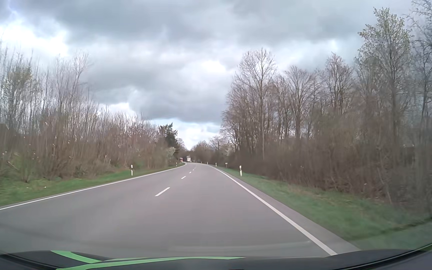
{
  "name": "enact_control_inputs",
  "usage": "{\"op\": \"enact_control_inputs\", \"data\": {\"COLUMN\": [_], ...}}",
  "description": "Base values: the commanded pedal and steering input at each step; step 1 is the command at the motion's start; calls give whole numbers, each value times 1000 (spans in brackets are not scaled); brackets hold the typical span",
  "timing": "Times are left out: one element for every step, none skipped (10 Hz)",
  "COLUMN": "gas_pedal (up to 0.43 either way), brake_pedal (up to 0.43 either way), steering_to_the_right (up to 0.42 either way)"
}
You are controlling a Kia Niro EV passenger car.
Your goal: Follow the waypoints while adhering to traffic rules and regulations
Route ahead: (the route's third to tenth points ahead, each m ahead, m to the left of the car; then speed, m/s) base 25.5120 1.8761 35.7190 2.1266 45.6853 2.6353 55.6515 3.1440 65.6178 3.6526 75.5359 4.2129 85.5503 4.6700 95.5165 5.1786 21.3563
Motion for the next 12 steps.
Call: {"op": "enact_control_inputs", "data": {"gas_pedal": [189,189,197,197,197,197,197,197,197,197,197,197], "brake_pedal": [0,0,0,0,0,0,0,0,0,0,0,0], "steering_to_the_right": [-2,-2,-2,-2,-3,-4,-4,-4,-4,-4,-3,-4]}}
